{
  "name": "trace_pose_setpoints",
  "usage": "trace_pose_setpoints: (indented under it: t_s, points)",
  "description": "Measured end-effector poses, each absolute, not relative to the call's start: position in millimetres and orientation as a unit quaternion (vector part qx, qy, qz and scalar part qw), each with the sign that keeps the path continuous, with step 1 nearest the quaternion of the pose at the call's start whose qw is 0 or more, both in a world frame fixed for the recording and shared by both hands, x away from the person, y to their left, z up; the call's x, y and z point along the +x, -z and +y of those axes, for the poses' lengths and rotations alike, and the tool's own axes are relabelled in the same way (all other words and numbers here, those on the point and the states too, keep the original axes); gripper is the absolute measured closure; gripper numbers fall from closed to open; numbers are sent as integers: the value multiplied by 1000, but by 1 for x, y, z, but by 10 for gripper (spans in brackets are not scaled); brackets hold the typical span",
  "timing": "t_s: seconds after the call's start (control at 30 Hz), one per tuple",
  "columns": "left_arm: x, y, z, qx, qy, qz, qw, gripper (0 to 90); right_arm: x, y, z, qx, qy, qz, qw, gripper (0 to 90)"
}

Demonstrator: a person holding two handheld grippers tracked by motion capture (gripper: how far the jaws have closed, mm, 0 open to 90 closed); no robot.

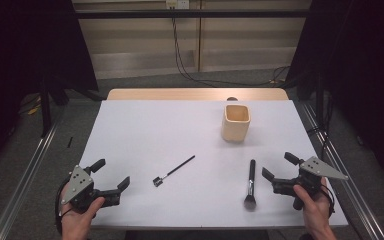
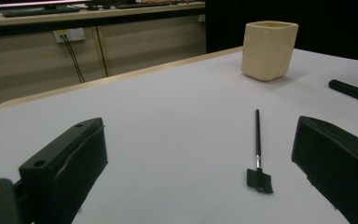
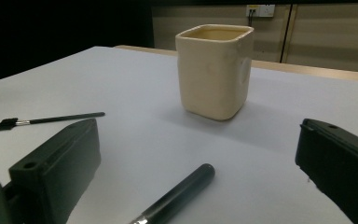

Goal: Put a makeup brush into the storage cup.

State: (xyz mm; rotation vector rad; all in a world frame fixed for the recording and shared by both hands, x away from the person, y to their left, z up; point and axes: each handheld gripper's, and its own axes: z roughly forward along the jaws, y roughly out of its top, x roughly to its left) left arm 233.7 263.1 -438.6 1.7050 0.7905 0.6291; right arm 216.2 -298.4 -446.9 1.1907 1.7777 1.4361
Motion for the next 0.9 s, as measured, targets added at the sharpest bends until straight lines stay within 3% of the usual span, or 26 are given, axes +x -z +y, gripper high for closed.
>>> trace_pose_setpoints:
  t_s: [0.9]
  points:
    - [240, 428, 244, 727, -250, 305, 562, 26, 216, 448, -296, 441, -532, 671, 270, 0]
